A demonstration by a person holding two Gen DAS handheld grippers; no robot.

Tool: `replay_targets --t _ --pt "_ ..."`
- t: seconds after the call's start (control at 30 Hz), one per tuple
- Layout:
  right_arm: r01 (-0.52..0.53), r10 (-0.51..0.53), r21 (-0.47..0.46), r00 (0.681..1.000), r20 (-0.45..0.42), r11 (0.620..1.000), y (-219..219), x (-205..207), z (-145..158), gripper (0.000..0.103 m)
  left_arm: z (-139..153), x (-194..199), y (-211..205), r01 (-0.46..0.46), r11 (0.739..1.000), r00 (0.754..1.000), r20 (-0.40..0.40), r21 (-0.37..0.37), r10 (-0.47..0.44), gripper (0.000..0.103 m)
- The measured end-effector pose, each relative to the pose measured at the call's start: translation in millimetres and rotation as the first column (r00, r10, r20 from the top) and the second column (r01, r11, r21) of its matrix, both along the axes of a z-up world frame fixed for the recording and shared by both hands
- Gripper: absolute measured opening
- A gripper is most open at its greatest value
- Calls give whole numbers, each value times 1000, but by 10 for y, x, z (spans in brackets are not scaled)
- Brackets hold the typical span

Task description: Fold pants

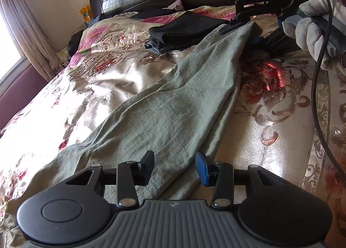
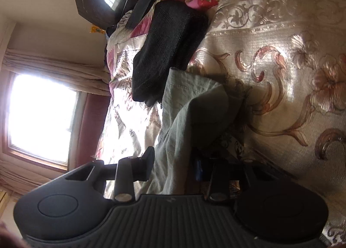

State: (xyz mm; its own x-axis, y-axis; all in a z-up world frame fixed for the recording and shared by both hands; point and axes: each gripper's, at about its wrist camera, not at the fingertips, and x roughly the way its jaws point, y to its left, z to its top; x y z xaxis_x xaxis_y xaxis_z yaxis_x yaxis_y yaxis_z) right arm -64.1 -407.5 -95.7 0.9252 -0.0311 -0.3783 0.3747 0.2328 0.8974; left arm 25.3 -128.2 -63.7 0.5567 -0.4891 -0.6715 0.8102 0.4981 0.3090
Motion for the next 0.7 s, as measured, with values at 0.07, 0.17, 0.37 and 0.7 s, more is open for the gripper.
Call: replay_targets --t 0.07,0.17,0.37,0.7 --pt "-2 2 -10 1000 8 1000 -55 58 -43 39 -2 18 -53 12 1000 1000 -5 2 -12 57" --pt "-61 62 20 998 -20 998 -202 182 -42 39 7 43 -169 25 999 1000 1 23 -25 57" --pt "-121 105 -97 982 -154 988 -400 -81 163 39 -4 73 -332 53 998 999 -4 33 -53 57" --pt "-103 93 -128 992 -81 986 -416 -32 5 43 -18 93 -554 72 993 997 -5 98 -72 57"
